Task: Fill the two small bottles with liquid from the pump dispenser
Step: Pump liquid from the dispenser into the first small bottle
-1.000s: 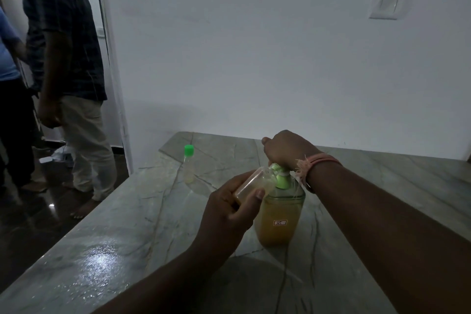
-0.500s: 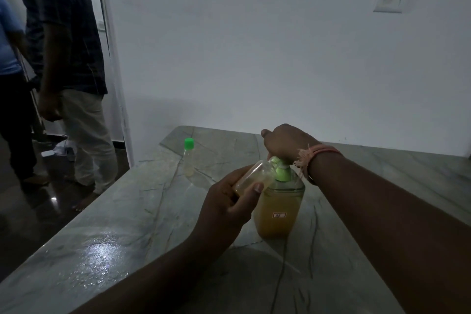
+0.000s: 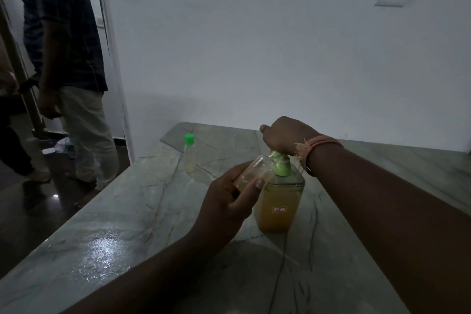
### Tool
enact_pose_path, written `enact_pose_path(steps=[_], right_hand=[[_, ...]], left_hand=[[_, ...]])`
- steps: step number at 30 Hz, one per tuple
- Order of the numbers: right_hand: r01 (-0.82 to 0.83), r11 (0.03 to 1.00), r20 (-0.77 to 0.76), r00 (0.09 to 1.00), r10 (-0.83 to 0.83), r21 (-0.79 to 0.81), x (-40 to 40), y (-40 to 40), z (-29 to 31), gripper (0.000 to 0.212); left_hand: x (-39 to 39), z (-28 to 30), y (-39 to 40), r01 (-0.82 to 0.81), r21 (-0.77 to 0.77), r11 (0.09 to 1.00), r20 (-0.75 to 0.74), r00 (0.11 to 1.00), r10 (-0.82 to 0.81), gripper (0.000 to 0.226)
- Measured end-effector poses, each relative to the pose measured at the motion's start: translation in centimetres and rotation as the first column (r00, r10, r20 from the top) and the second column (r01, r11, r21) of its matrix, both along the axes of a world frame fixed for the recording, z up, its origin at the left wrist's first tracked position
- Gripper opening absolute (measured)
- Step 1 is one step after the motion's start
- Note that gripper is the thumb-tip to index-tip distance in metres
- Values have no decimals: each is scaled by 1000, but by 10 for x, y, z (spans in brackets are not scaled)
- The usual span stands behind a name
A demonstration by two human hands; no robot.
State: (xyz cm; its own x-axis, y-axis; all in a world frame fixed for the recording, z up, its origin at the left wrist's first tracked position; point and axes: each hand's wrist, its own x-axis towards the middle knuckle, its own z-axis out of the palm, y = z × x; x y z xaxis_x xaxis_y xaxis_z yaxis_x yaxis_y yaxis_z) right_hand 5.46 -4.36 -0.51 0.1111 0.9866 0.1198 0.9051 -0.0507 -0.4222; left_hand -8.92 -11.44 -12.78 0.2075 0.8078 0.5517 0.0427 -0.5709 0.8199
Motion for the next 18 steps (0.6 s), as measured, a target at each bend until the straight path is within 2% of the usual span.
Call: enact_pose_path(steps=[5, 9, 15, 18], right_hand=[[37, 999, -99, 995, -34, 32, 3, 6, -9, 47], [42, 999, -51, 998, -43, -12, -2, -1, -6, 41], [3, 999, 32, 999, -4, 38, 0, -2, 2, 39], [-33, 999, 19, 999, 33, -18, -1, -6, 0, 41]], left_hand=[[0, -2, 4, -2, 7, 1000, -16, 1000, 2, 40], [-2, -1, 2, 2, 4, 1000, -6, 1000, -2, 44], [-2, -1, 1, 28, 20, 999, -24, 999, -28, 32], [-2, 1, 1, 27, 29, 999, -28, 999, -27, 31]])
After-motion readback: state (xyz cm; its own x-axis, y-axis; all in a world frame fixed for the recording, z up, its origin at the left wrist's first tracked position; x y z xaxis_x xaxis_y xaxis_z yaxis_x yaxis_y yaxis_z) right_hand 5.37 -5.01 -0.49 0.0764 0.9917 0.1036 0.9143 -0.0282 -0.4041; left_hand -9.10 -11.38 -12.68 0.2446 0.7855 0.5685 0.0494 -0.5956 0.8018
